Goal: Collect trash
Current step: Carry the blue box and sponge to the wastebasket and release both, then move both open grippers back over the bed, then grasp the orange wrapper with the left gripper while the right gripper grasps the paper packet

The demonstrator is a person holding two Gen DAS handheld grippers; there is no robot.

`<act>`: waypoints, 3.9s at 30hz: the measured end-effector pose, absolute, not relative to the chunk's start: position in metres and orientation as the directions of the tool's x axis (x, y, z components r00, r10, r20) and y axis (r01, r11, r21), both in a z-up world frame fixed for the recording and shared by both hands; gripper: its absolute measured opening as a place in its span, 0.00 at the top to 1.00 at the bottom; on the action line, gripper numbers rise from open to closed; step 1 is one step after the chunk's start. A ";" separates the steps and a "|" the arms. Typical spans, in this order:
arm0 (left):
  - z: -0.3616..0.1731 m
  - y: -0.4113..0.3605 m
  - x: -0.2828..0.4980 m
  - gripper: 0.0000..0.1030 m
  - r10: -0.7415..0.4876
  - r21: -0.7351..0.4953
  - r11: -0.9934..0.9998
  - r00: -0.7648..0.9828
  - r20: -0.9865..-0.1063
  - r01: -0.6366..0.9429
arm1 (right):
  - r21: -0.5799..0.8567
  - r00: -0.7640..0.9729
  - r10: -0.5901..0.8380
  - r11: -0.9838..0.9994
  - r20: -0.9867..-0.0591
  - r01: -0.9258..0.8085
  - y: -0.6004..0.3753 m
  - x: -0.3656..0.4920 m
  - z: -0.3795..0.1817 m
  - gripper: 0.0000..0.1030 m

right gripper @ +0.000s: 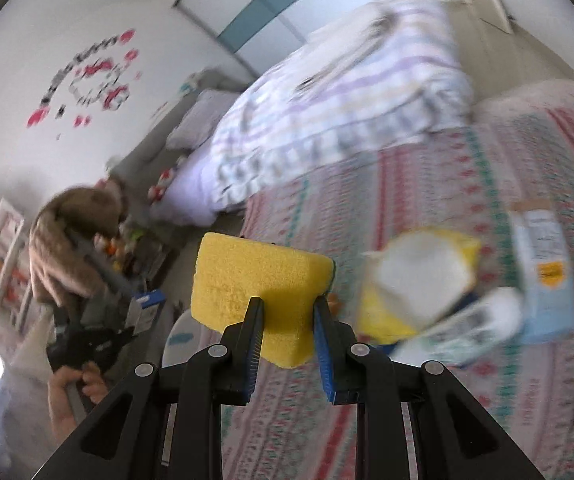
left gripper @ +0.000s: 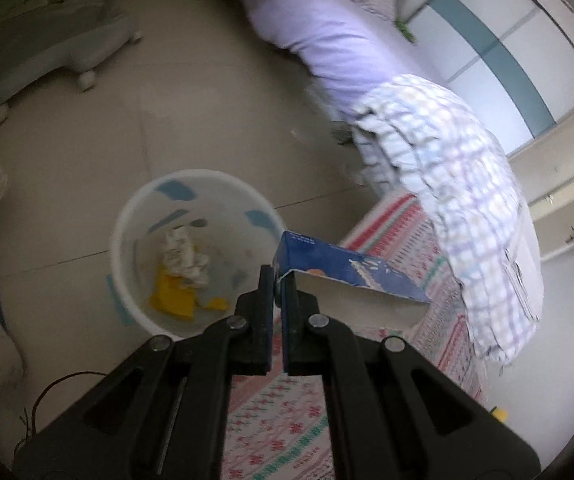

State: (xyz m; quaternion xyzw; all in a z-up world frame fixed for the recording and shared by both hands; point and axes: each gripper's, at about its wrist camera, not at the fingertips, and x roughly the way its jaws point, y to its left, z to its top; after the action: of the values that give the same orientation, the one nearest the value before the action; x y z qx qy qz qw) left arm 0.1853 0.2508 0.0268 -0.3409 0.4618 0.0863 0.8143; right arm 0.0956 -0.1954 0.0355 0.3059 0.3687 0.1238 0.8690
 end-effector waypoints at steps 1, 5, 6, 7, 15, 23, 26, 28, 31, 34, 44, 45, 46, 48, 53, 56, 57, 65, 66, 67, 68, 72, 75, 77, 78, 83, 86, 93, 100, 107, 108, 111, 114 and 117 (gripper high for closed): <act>0.023 0.257 0.187 0.97 -0.170 -0.471 0.747 0.550 -0.818 -0.469 | 0.613 0.691 0.447 0.790 -0.567 -0.008 -0.182 0.098 0.036 0.76; 0.008 0.276 0.187 0.97 -0.189 -0.492 0.698 0.528 -0.828 -0.520 | 0.584 0.646 0.487 0.808 -0.588 -0.078 -0.129 0.116 0.032 0.75; 0.003 0.281 0.186 0.97 -0.194 -0.496 0.683 0.521 -0.831 -0.536 | 0.577 0.638 0.490 0.812 -0.594 -0.087 -0.120 0.119 0.030 0.75; 0.001 0.284 0.186 0.97 -0.198 -0.498 0.674 0.516 -0.833 -0.545 | 0.575 0.626 0.497 0.813 -0.601 -0.093 -0.109 0.123 0.026 0.75; -0.024 0.311 0.191 0.94 -0.335 -0.607 0.546 0.513 -0.790 -0.578 | 0.669 0.554 0.604 0.735 -0.573 -0.110 -0.032 0.158 -0.002 0.75; -0.041 0.343 0.171 0.44 -0.322 -0.592 0.420 0.497 -0.806 -0.688 | 0.667 0.512 0.626 0.734 -0.588 -0.131 0.029 0.189 -0.019 0.74; -0.040 0.349 0.164 0.44 -0.312 -0.596 0.388 0.508 -0.802 -0.703 | 0.663 0.496 0.628 0.737 -0.600 -0.132 0.045 0.203 -0.024 0.74; -0.035 0.352 0.161 0.44 -0.282 -0.587 0.388 0.515 -0.809 -0.710 | 0.644 0.488 0.621 0.751 -0.614 -0.146 0.058 0.207 -0.024 0.73; -0.024 0.356 0.152 0.44 -0.209 -0.565 0.388 0.527 -0.824 -0.728 | 0.601 0.475 0.605 0.778 -0.639 -0.181 0.078 0.212 -0.021 0.72; -0.019 0.360 0.147 0.44 -0.164 -0.555 0.385 0.537 -0.827 -0.737 | 0.549 0.469 0.584 0.805 -0.662 -0.227 0.105 0.223 -0.015 0.69; -0.008 0.359 0.149 0.44 -0.118 -0.546 0.412 0.551 -0.826 -0.730 | 0.496 0.460 0.556 0.830 -0.692 -0.256 0.106 0.222 -0.025 0.35; -0.006 0.356 0.151 0.44 -0.116 -0.545 0.426 0.553 -0.825 -0.723 | 0.506 0.456 0.557 0.828 -0.694 -0.242 0.097 0.218 -0.028 0.35; -0.004 0.351 0.153 0.44 -0.117 -0.543 0.438 0.554 -0.824 -0.716 | 0.514 0.455 0.560 0.825 -0.692 -0.234 0.088 0.213 -0.030 0.35; -0.001 0.343 0.156 0.44 -0.121 -0.543 0.461 0.556 -0.822 -0.702 | 0.524 0.455 0.564 0.822 -0.689 -0.225 0.070 0.204 -0.030 0.35; 0.016 0.306 0.166 0.44 -0.127 -0.539 0.556 0.577 -0.807 -0.632 | 0.500 0.486 0.533 0.840 -0.693 -0.210 0.022 0.185 -0.011 0.35; 0.033 0.265 0.181 0.43 -0.170 -0.524 0.687 0.590 -0.789 -0.503 | 0.486 0.518 0.510 0.852 -0.687 -0.196 -0.010 0.174 0.008 0.35; 0.039 0.249 0.186 0.42 -0.181 -0.505 0.738 0.589 -0.787 -0.448 | 0.485 0.526 0.506 0.854 -0.684 -0.191 -0.021 0.169 0.013 0.35; 0.068 0.124 0.198 0.31 -0.380 -0.438 0.898 0.541 -0.750 0.024 | 0.469 0.604 0.387 0.883 -0.696 -0.025 -0.153 0.128 0.063 0.34; 0.069 0.110 0.197 0.31 -0.389 -0.419 0.905 0.524 -0.758 0.066 | 0.468 0.618 0.368 0.884 -0.695 -0.001 -0.171 0.121 0.067 0.33; 0.069 0.096 0.196 0.31 -0.391 -0.398 0.912 0.513 -0.764 0.103 | 0.457 0.637 0.336 0.889 -0.694 0.030 -0.193 0.113 0.071 0.33; 0.069 0.081 0.193 0.31 -0.392 -0.376 0.916 0.505 -0.769 0.139 | 0.437 0.654 0.291 0.897 -0.698 0.068 -0.215 0.107 0.075 0.32; 0.064 0.027 0.189 0.31 -0.386 -0.301 0.921 0.466 -0.796 0.247 | 0.389 0.698 0.123 0.890 -0.706 0.237 -0.290 0.079 0.068 0.30; 0.048 -0.023 0.178 0.31 -0.351 -0.213 0.916 0.423 -0.835 0.340 | 0.312 0.663 -0.074 0.840 -0.745 0.444 -0.343 0.056 0.045 0.30; 0.034 -0.046 0.173 0.31 -0.308 -0.150 0.912 0.399 -0.863 0.381 | 0.269 0.595 -0.146 0.790 -0.790 0.550 -0.370 0.047 0.032 0.30; 0.023 -0.057 0.172 0.31 -0.274 -0.111 0.912 0.387 -0.881 0.394 | 0.277 0.587 -0.144 0.776 -0.797 0.567 -0.381 0.044 0.030 0.30; -0.011 -0.072 0.178 0.31 -0.206 -0.062 0.919 0.339 -0.918 0.389 | 0.274 0.554 -0.127 0.766 -0.823 0.582 -0.405 0.038 0.019 0.30; -0.018 -0.073 0.181 0.31 -0.203 -0.054 0.916 0.342 -0.918 0.398 | 0.250 0.490 -0.087 0.776 -0.867 0.579 -0.401 0.041 0.005 0.30; -0.040 -0.085 0.184 0.82 -0.184 -0.050 0.909 0.291 -0.939 0.414 | 0.257 0.446 -0.035 0.777 -0.894 0.575 -0.395 0.039 -0.015 0.30; -0.016 -0.072 0.181 0.87 -0.292 -0.151 0.900 0.309 -0.905 0.408 | 0.206 0.362 -0.034 0.771 -0.932 0.602 -0.396 0.042 -0.037 0.30; 0.006 -0.038 0.182 0.87 -0.428 -0.327 0.885 0.298 -0.854 0.332 | 0.156 0.305 -0.022 0.823 -0.952 0.546 -0.377 0.052 -0.047 0.30; 0.006 -0.034 0.180 0.88 -0.440 -0.346 0.882 0.294 -0.848 0.321 | 0.146 0.295 -0.024 0.828 -0.955 0.541 -0.375 0.054 -0.049 0.30; 0.006 -0.022 0.182 0.88 -0.460 -0.382 0.878 0.288 -0.840 0.287 | 0.128 0.275 -0.028 0.836 -0.961 0.533 -0.372 0.057 -0.053 0.30; 0.007 -0.019 0.182 0.88 -0.463 -0.392 0.879 0.288 -0.838 0.272 | 0.118 0.253 -0.023 0.840 -0.967 0.530 -0.369 0.060 -0.058 0.30; 0.009 -0.018 0.178 0.87 -0.465 -0.392 0.878 0.288 -0.837 0.276 | 0.096 0.226 -0.029 0.847 -0.974 0.522 -0.366 0.062 -0.064 0.34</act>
State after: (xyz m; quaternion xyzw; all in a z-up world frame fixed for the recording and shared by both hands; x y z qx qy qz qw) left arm 0.1781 -0.0182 0.0088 -0.0859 0.5499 -0.2320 0.7978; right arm 0.0625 -0.3661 -0.0636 0.2073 0.5948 -0.1825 0.7549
